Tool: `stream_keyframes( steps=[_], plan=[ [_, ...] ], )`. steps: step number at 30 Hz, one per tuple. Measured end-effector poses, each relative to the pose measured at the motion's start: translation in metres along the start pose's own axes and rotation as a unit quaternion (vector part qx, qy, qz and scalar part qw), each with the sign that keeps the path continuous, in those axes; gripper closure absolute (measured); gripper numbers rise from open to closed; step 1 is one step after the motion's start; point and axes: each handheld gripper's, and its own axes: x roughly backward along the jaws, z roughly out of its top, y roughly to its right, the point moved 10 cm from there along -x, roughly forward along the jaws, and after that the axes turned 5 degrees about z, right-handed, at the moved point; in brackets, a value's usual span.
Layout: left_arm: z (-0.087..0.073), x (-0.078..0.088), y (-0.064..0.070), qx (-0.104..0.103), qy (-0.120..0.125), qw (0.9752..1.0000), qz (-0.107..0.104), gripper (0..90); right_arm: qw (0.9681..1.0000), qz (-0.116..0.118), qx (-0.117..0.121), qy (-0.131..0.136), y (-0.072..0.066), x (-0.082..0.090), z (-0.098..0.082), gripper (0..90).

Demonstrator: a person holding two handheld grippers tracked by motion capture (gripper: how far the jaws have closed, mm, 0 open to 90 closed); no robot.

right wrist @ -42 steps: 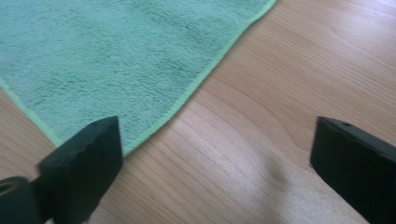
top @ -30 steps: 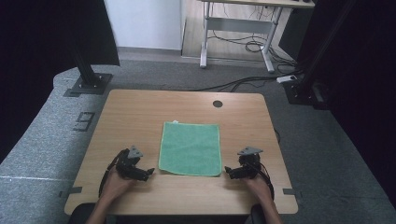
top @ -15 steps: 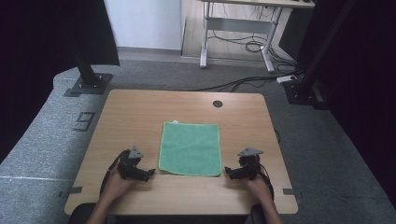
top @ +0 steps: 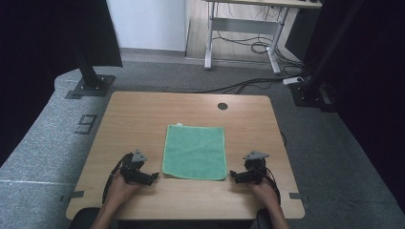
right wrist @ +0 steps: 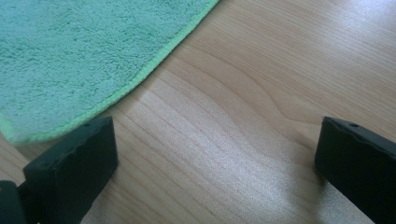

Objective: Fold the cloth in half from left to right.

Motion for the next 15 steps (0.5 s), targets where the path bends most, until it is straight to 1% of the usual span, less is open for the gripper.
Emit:
stream_keyframes(
  steps=[8,11,15],
  plan=[
    [0.0000,0.0000,-0.0001,0.000,0.000,1.0000,0.000,0.0,1.0000,-0.001,-0.003,0.000,0.0000,0.0001,0.0002,0.0],
    [0.0000,0.0000,0.0000,0.000,0.000,1.0000,0.000,0.0,0.9999,-0.001,-0.006,-0.009,-0.0004,0.0009,-0.0001,0.0],
    [0.0000,0.0000,0.0000,0.000,0.000,1.0000,0.000,0.0,0.9997,0.012,-0.018,-0.011,-0.0048,0.0030,0.0022,0.0]
  ],
)
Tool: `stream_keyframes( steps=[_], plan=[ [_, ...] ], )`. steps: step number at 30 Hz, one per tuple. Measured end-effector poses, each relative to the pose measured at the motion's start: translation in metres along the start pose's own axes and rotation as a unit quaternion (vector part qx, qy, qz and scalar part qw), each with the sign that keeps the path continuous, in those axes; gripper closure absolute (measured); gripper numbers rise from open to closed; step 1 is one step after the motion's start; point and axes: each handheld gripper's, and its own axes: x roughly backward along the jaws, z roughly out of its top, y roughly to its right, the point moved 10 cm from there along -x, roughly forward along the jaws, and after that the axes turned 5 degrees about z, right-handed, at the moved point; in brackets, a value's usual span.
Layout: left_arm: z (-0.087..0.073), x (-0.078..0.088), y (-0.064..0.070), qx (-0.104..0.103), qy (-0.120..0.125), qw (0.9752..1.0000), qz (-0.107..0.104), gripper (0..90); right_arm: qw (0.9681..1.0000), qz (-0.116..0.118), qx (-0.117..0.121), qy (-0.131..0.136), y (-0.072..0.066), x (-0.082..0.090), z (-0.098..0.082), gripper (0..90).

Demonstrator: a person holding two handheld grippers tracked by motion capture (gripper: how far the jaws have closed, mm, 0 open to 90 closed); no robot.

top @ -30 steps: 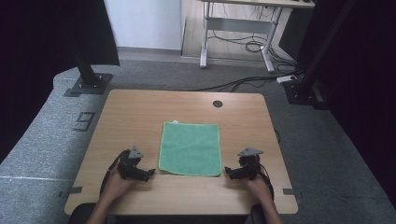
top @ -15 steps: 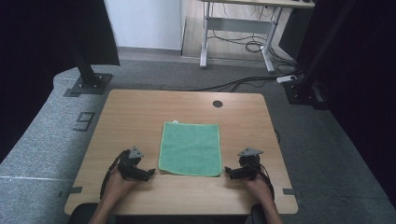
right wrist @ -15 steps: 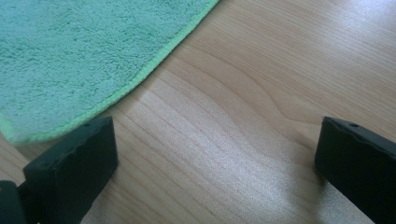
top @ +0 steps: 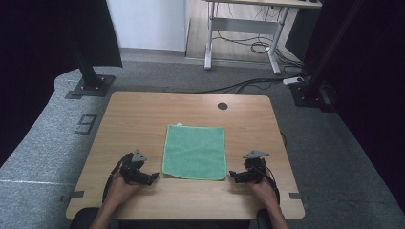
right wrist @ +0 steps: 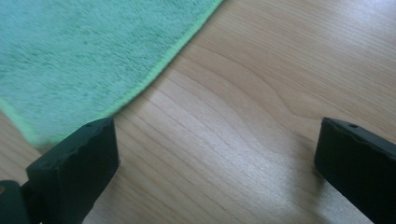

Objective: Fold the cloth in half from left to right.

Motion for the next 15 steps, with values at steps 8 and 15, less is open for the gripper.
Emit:
stream_keyframes(
  steps=[8,15],
  plan=[
    [0.000,0.000,0.000,0.000,0.000,1.0000,0.000,0.0,0.9996,0.002,0.010,0.027,-0.016,0.006,0.020,0.4],
    [0.000,0.000,0.000,0.001,0.001,1.0000,0.000,0.0,0.9994,0.004,0.026,0.021,-0.029,-0.001,0.023,0.4]
  ],
)
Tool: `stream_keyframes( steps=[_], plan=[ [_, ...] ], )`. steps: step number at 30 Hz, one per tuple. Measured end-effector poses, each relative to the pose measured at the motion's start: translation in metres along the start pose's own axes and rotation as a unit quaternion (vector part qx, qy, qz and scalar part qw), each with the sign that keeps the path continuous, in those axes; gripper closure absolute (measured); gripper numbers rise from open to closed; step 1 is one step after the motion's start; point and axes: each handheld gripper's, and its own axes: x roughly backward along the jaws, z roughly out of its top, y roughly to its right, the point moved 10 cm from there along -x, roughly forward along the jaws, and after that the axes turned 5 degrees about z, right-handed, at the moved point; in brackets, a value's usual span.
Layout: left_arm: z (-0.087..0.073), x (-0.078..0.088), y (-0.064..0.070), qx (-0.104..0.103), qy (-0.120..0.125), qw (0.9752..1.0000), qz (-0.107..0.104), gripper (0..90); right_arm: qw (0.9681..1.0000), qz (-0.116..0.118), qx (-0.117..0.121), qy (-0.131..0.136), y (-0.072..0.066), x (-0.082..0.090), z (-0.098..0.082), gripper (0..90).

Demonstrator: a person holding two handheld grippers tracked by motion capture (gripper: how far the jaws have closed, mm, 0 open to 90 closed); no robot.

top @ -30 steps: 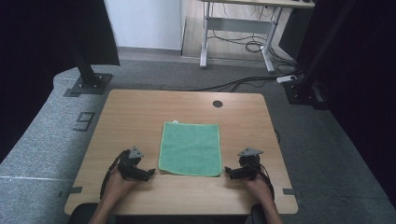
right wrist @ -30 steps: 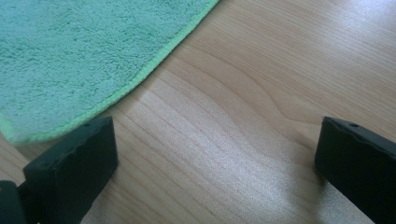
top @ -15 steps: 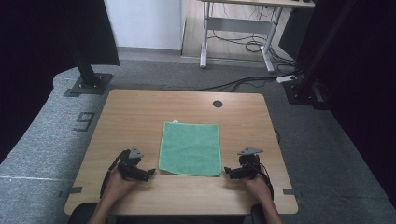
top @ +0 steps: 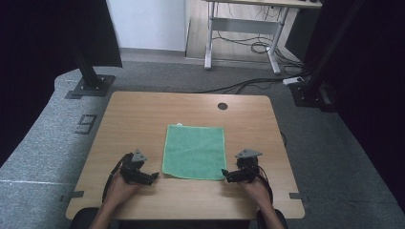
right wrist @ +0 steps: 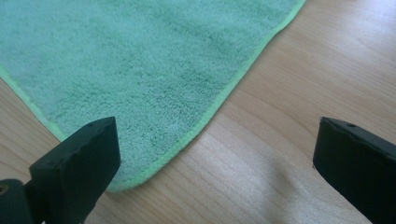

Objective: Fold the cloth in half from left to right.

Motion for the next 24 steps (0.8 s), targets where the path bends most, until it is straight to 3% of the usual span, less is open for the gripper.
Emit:
stream_keyframes(
  steps=[9,12,16,24],
  plan=[
    [0.000,0.000,0.000,0.002,0.000,1.0000,0.001,0.0,0.9997,-0.006,0.008,-0.020,0.001,-0.006,-0.008,1.6],
    [0.001,0.000,0.000,0.003,-0.007,1.0000,0.002,0.0,0.9990,-0.013,0.017,-0.039,0.002,-0.010,-0.016,2.4],
    [0.003,-0.001,-0.003,0.008,-0.016,0.9998,0.002,0.0,0.9992,-0.013,0.013,-0.036,0.005,-0.009,-0.017,2.7],
    [0.015,-0.001,-0.015,0.020,-0.004,0.9997,0.014,0.0,0.9993,-0.010,-0.008,-0.034,0.009,-0.006,-0.021,2.6]
  ],
)
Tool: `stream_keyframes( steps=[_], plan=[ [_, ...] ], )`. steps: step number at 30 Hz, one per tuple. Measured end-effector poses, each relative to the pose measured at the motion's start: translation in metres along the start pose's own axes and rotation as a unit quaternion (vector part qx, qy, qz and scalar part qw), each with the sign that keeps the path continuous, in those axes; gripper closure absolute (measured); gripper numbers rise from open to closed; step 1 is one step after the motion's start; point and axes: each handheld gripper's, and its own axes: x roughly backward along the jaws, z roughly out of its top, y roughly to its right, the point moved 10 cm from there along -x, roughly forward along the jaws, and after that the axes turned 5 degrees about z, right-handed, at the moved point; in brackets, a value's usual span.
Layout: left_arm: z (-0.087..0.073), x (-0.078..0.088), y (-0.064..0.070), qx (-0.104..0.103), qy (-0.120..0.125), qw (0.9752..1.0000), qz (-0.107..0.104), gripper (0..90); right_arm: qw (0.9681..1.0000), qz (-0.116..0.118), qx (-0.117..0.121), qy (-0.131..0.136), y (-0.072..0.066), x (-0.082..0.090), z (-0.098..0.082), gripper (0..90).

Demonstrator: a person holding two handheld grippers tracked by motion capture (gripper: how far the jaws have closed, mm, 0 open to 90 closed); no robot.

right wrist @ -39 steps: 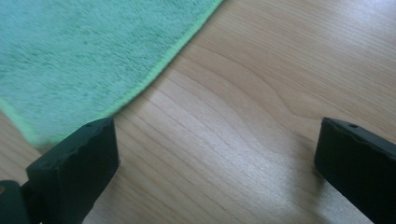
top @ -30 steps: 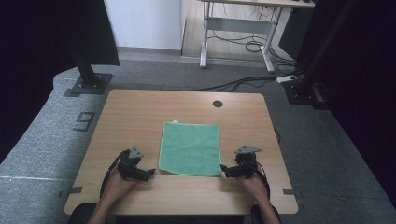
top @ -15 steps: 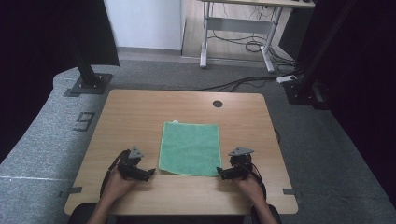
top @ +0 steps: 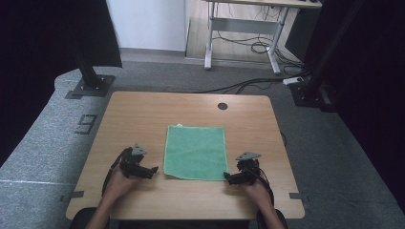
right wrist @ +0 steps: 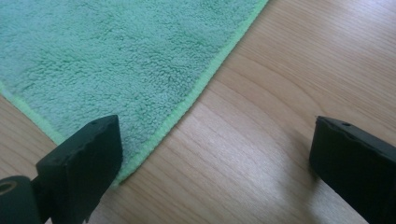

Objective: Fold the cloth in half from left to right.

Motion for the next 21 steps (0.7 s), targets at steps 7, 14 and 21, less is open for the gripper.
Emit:
stream_keyframes(
  steps=[7,14,21],
  plan=[
    [0.027,-0.008,-0.005,0.000,0.015,0.9999,0.007,0.7,1.0000,-0.002,-0.003,0.000,0.005,0.002,-0.002,2.5],
    [0.066,-0.031,-0.009,0.002,0.033,0.9994,0.008,3.1,1.0000,-0.003,-0.004,0.000,0.006,0.003,-0.003,2.5],
    [0.085,-0.054,-0.016,0.004,0.028,0.9994,0.021,3.3,1.0000,-0.002,0.001,0.000,0.007,0.004,-0.003,2.6]
  ],
)
